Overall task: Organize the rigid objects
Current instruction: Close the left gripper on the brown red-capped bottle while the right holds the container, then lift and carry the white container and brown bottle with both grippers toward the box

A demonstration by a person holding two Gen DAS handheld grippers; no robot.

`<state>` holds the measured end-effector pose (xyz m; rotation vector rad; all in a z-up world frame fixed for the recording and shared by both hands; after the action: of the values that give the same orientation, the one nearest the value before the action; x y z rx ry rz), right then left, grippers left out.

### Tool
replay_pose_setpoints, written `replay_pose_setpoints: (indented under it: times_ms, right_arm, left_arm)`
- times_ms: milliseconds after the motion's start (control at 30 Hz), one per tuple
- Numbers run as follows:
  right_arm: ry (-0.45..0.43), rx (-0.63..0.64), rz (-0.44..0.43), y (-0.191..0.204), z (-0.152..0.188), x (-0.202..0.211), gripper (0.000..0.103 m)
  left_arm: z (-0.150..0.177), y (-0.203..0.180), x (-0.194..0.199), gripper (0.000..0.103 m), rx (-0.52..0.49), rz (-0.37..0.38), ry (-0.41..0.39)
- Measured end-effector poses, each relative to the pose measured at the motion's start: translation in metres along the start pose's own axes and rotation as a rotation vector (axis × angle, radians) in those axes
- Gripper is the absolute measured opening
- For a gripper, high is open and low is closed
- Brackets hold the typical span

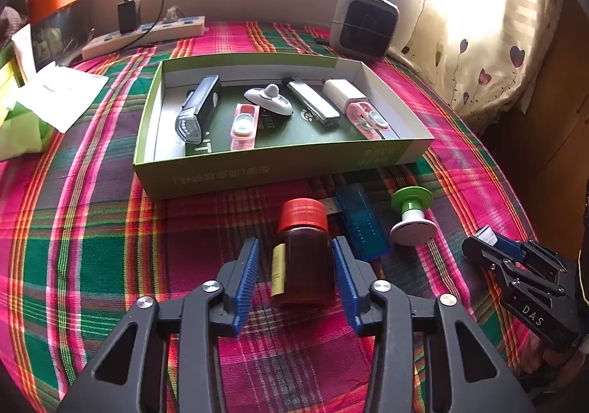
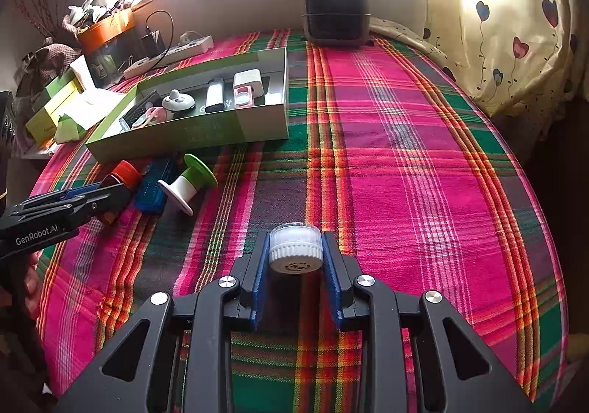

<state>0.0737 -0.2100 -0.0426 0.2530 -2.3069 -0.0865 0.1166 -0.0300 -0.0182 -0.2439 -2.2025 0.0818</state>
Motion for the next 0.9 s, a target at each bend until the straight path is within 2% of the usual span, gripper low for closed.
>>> replay_pose_setpoints:
  times_ms: [67,900]
  right_arm:
    - [0.0,0.001,0.004,0.001,0.0,0.0,0.028]
    - [0.003,0.005,0.036,0.002,0.0,-0.002,0.028]
  left_arm:
    - [0.0,0.002,0.0,0.031,0.005,0.0,-0.001]
    - [0.003,0.027,0.013,0.031,0.024,-0.02,-0.038]
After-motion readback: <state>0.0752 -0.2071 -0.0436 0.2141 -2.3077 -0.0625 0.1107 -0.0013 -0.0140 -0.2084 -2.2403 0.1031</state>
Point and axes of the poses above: each gripper's, at about its wrist camera, not at the fingertips, and x roughly against the way its jaws point, y to its left, z to its underside, the point moved 3 cm from there along -x, roughly the way its jaws point, and after that the axes turned 3 degrees about -z, right-handed, at the moved point
